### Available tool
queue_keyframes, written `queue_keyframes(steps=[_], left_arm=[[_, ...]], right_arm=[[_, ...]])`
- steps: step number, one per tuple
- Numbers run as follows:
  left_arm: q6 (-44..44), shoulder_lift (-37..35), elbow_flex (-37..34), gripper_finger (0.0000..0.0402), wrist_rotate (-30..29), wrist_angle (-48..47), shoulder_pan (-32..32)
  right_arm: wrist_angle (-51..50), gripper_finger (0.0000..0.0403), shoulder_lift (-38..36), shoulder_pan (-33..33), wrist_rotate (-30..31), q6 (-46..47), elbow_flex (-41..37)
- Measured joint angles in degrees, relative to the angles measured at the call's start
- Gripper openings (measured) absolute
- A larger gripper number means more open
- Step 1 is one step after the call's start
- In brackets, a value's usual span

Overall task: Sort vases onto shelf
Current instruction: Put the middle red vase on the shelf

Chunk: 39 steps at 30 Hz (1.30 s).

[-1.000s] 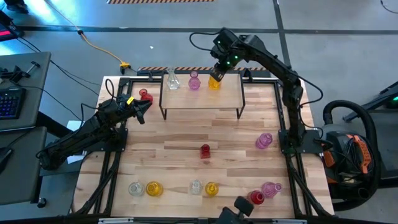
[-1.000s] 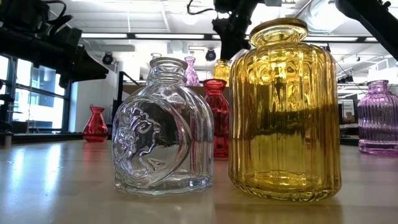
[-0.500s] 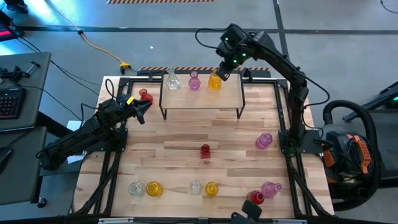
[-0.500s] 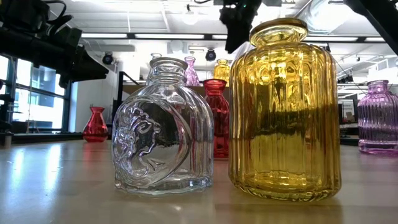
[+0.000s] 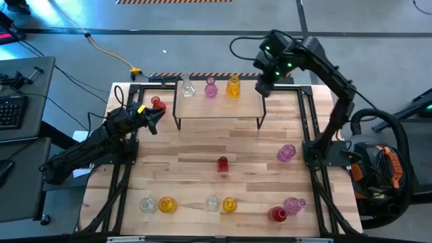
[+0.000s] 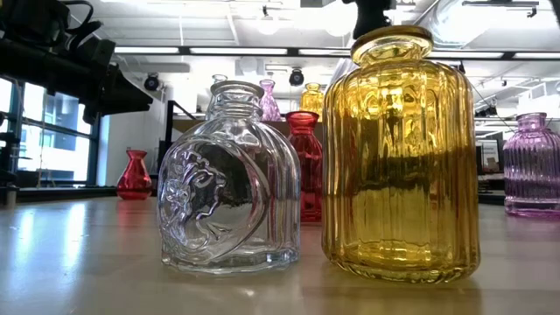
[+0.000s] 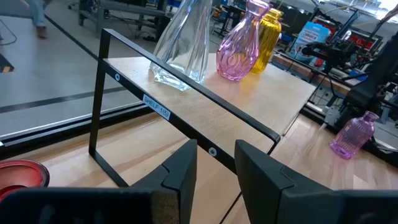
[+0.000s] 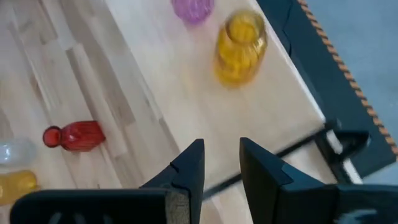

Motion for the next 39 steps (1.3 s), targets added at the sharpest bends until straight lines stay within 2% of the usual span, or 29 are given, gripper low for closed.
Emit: queue_keyframes(steps=[5,11,17,21,27,31,34,39], left_arm=[[0.00,0.01,0.00,0.0101,-0.01,0.00,-0.02],[0.00,0.00,0.00,0.0101,-0.01,0.00,0.00],[0.00,0.01,0.00,0.0101,0.01,0.00,-0.01],[0.00,0.00,0.00,0.0101,0.00,0.00,0.01],[0.00,-0.01,0.00,0.0101,-0.01,0.00,-0.01],[0.00,0.00,0.00,0.0101,0.01,0.00,-0.01],[0.00,-0.01,0.00,0.0101,0.00,0.00,-0.01],[0.00,0.01,0.00,0.0101,0.01,0.00,-0.01]], right_arm=[[2.93,0.0083,-9.00,0.27,1.38,2.71,-11.95],[16.32,0.0083,-25.61,0.36,1.30,9.49,-32.77],[27.28,0.0083,-40.35,1.98,-1.67,16.26,-51.27],[34.70,0.0083,-48.85,3.75,-3.18,14.85,-61.99],[51.87,0.0083,-62.04,5.64,-5.42,12.76,-77.83],[59.96,0.0083,-69.89,5.62,-5.42,15.46,-85.74],[61.74,0.0083,-74.00,5.62,-5.43,18.04,-89.45],[61.71,0.0083,-75.84,6.50,-7.90,23.69,-92.06]])
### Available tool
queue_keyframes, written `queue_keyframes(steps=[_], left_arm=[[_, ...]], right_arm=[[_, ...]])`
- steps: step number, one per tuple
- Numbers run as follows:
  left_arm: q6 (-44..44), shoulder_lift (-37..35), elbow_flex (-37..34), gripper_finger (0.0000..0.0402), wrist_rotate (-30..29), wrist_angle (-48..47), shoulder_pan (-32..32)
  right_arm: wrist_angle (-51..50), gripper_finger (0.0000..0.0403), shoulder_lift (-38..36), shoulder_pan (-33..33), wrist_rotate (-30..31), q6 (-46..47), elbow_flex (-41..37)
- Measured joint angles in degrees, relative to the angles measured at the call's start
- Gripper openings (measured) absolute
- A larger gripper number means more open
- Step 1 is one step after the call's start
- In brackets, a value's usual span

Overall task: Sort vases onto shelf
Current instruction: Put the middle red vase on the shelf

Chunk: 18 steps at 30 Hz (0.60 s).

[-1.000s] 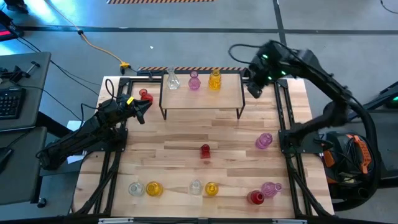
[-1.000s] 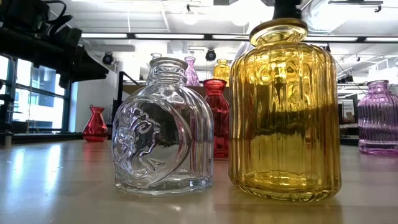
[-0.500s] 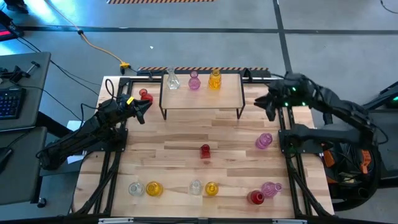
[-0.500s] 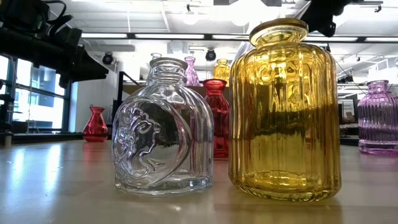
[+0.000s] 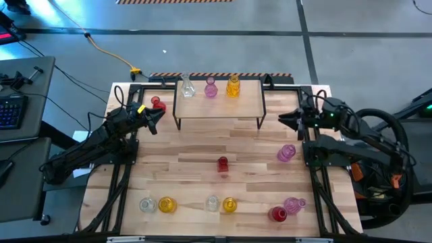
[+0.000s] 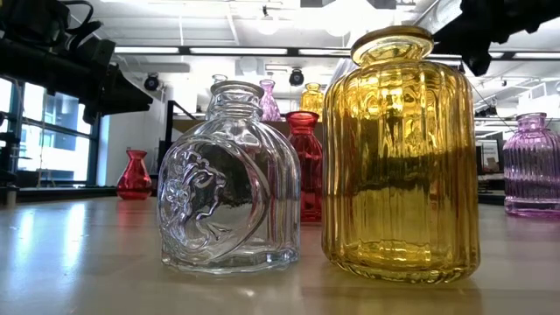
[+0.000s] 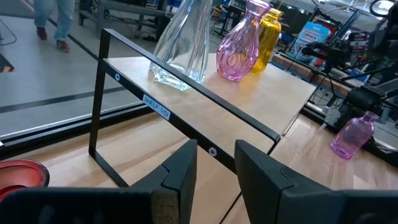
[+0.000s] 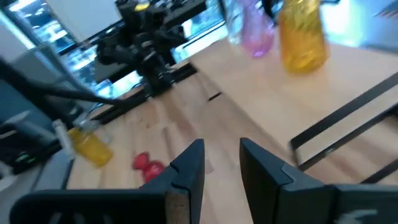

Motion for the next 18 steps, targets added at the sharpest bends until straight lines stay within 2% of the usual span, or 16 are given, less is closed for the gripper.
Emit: queue_keyframes(steps=[8,14,18], left_arm=[[0.00,-0.02,0.00,0.0101,0.00,0.00,0.02],[0.00,-0.01,0.00,0.0101,-0.01,0.00,0.00],[0.00,-0.02,0.00,0.0101,0.00,0.00,0.02]], right_arm=[[4.16,0.0083,4.73,5.39,-0.21,3.80,-0.20],[10.96,0.0083,14.18,11.62,1.05,6.37,-0.20],[19.03,0.0083,21.88,15.47,2.56,9.11,-0.16]])
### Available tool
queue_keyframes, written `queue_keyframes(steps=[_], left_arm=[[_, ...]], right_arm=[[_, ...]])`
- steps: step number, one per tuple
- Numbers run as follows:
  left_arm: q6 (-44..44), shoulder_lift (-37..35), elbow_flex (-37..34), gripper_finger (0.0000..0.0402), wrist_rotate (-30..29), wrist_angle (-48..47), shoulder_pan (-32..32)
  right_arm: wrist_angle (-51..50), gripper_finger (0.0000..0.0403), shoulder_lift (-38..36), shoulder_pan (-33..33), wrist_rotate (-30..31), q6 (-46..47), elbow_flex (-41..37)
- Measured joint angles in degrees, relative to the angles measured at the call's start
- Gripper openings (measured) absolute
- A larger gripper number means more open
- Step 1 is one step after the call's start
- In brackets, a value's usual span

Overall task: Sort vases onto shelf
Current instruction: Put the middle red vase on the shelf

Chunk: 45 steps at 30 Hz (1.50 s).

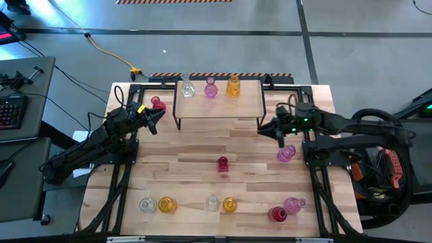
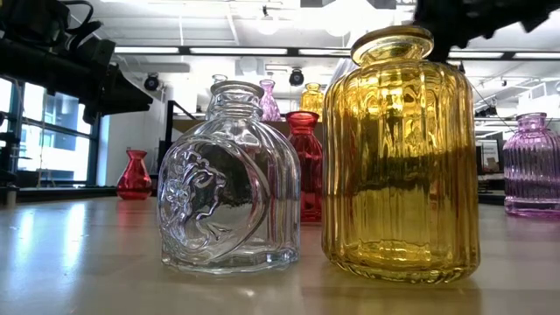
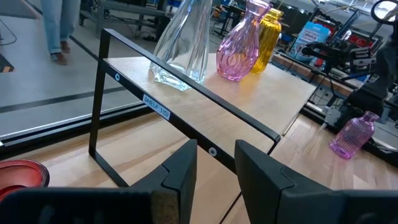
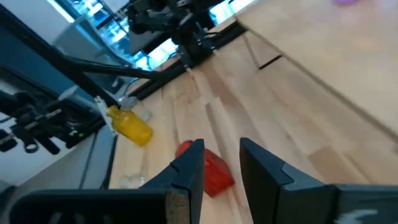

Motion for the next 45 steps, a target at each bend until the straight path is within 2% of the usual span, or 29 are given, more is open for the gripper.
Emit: queue_keyframes(steps=[3,8,15,18,25,32,37,45], left_arm=[[0.00,0.00,0.00,0.0101,-0.02,0.00,0.00],[0.00,0.00,0.00,0.0101,0.00,0.00,0.00],[0.00,0.02,0.00,0.0101,0.00,0.00,0.00],[0.00,0.00,0.00,0.0101,0.00,0.00,-0.01],[0.00,0.01,0.00,0.0101,-0.01,0.00,-0.01],[0.00,0.02,0.00,0.0101,0.00,0.00,0.00],[-0.01,0.02,0.00,0.0101,-0.02,0.00,-0.01],[0.00,0.01,0.00,0.0101,-0.01,0.00,0.00]], right_arm=[[4.72,0.0083,5.68,2.40,0.31,2.98,0.76],[4.33,0.0083,15.45,6.67,0.45,4.08,7.72],[-11.88,0.0083,27.32,10.38,4.60,4.59,21.35],[-15.55,0.0083,32.06,11.53,5.95,6.35,26.05],[-24.62,0.0083,42.41,12.92,4.92,15.31,35.39],[-27.59,0.0083,49.02,14.21,2.66,20.31,41.40],[-27.56,0.0083,51.91,15.31,2.73,22.88,42.58],[-26.28,0.0083,53.94,16.48,6.09,26.12,42.62]])
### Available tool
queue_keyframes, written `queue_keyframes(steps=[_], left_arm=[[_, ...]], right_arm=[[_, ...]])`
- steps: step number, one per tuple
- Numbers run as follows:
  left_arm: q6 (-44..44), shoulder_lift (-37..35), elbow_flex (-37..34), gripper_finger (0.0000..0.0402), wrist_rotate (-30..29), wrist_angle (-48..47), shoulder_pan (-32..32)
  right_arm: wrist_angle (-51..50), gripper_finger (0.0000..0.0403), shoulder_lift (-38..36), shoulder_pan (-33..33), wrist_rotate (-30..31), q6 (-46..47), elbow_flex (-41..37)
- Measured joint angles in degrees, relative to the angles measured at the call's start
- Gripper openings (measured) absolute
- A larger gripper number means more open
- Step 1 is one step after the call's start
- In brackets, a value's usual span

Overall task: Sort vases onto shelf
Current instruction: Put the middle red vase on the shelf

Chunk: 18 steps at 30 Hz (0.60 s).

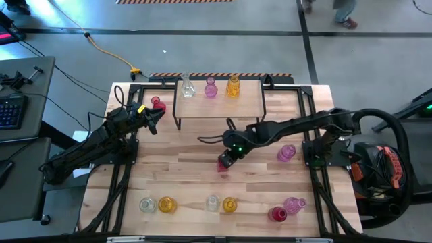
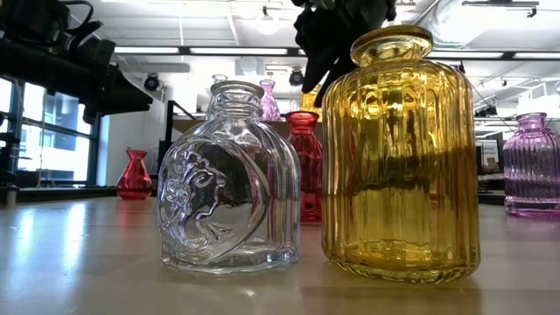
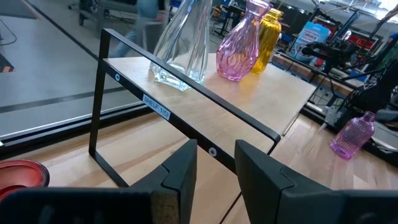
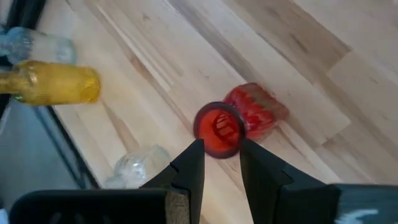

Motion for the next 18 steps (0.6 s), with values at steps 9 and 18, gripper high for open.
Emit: queue_keyframes(steps=[9,18], left_arm=[[0.00,0.01,0.00,0.0101,-0.01,0.00,-0.01],[0.00,0.00,0.00,0.0101,0.01,0.00,0.00]], right_arm=[[-0.84,0.0093,0.03,0.81,3.14,2.69,0.00],[-2.11,0.0159,0.48,0.81,3.97,2.88,-0.01]])
